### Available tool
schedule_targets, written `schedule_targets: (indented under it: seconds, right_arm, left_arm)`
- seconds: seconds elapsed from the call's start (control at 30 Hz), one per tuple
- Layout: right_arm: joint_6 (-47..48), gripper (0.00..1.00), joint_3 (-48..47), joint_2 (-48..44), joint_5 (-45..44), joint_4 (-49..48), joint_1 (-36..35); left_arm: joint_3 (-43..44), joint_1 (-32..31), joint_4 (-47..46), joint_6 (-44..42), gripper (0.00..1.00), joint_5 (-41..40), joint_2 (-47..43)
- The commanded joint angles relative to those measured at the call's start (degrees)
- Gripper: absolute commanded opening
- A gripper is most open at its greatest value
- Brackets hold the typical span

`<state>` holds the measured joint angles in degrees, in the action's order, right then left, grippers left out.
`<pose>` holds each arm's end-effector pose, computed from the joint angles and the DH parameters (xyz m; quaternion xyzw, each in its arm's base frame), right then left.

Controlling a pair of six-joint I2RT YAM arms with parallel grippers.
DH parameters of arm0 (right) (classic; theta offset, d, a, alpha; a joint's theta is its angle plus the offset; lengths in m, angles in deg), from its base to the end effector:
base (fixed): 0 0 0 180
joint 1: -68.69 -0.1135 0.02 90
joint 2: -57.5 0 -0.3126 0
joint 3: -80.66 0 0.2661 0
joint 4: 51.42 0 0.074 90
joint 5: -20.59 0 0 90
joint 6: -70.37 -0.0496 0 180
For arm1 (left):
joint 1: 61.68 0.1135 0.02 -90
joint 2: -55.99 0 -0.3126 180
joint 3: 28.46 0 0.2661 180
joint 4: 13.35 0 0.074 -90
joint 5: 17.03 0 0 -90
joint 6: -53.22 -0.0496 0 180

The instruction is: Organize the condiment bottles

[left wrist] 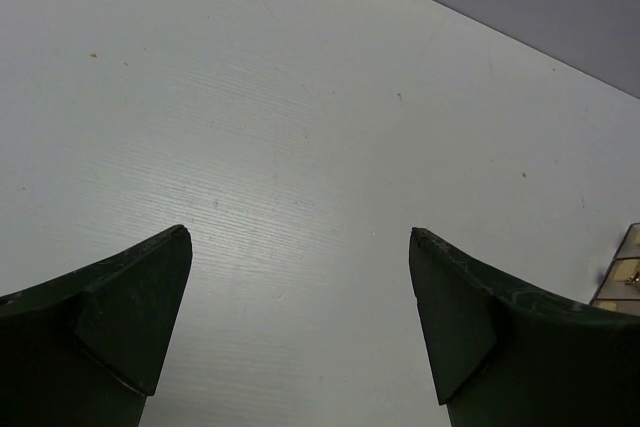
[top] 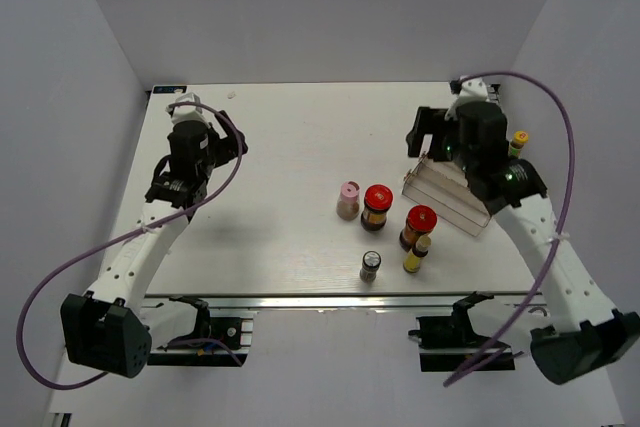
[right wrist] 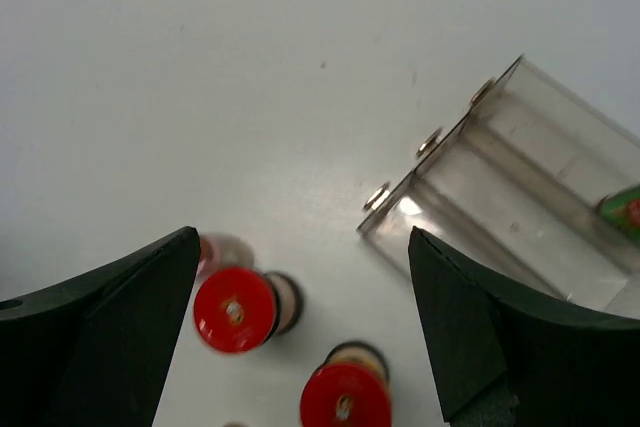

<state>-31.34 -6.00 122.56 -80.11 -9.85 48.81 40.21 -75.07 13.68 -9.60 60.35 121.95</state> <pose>0.2391 0.0767 0.4530 -0.0047 0.8172 0.0820 0.5705 0.2652 -0.0520 0.3612 -0.1594 0.8219 -0.1003 0.5376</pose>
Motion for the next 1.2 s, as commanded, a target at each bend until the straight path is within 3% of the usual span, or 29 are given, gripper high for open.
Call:
schedule_targets:
  seconds: [0.0, 0.13, 0.3, 0.4, 0.77, 1.17]
  right_arm:
    - [-6.83, 0.89, 4.36, -4.84, -3.71, 8.89, -7.34]
    - [-17.34, 0.89, 5.69, -5.29, -16.14, 21.18, -22.35]
    - [-31.17, 0.89, 3.41, -2.66, -25.42, 41.12, -32.05]
    - [-36.79, 0.89, 3.05, 0.33, -27.88, 46.42, -35.66]
    - [-44.72, 0.89, 6.65, 0.95, -29.46, 46.17, -39.36]
    - [-44.11, 0.86, 16.04, -2.56, -24.46, 37.39, -35.14]
  left_arm:
    - [-1.32, -0.15, -2.57, -0.99, 0.98, 1.72, -3.63]
    - [-1.93, -0.15, -2.31, -0.99, 0.98, 1.64, -3.99]
    - [-2.37, -0.15, -1.96, -0.46, 0.98, 1.37, -3.90]
    - [-2.55, -0.15, -1.69, -0.28, 0.98, 1.64, -4.16]
    - [-3.17, -0.15, -1.78, -0.46, 0.98, 0.67, -4.43]
    - [-3.43, -0.15, -1.69, -0.55, 0.98, 0.49, -4.43]
